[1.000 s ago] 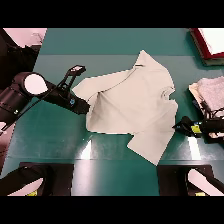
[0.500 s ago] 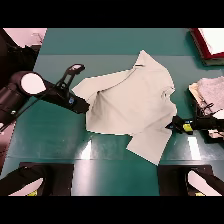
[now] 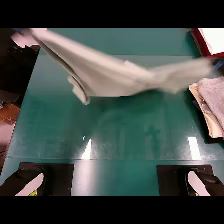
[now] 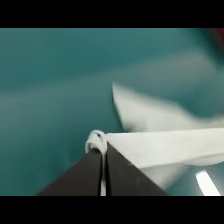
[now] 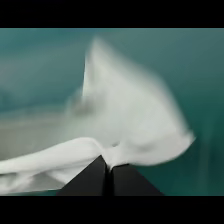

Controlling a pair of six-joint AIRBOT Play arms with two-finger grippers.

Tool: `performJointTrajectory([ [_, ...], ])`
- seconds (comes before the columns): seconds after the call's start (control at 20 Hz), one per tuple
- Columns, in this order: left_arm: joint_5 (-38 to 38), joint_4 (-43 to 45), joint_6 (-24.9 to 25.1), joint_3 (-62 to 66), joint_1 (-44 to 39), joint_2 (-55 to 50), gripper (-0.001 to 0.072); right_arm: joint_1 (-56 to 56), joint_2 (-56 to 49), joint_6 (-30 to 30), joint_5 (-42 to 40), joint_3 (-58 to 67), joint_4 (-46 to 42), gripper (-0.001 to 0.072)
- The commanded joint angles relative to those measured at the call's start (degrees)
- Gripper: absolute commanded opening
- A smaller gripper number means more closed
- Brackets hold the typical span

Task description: Fold the shirts.

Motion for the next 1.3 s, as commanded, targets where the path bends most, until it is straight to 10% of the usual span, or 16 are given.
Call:
performJointTrajectory([
  [0.0,5.27,0.76,0.37,17.94,4.37,1.05,0.0024,-0.02,-0.11,0.44,-3.61,22.82,-4.04,0.0017],
  [0.3,12.07,1.70,0.35,21.51,4.37,6.34,0.0023,-0.02,-3.69,0.44,3.72,46.71,-9.88,0.0016],
  [0.75,9.49,-6.86,-0.13,21.20,4.37,8.46,0.0023,-0.09,7.69,2.80,-2.71,32.00,-18.82,0.0015],
  [1.25,-1.79,1.18,-2.64,-15.39,4.37,-5.33,0.0023,7.06,-30.62,11.63,35.32,40.87,-18.21,0.0015],
])
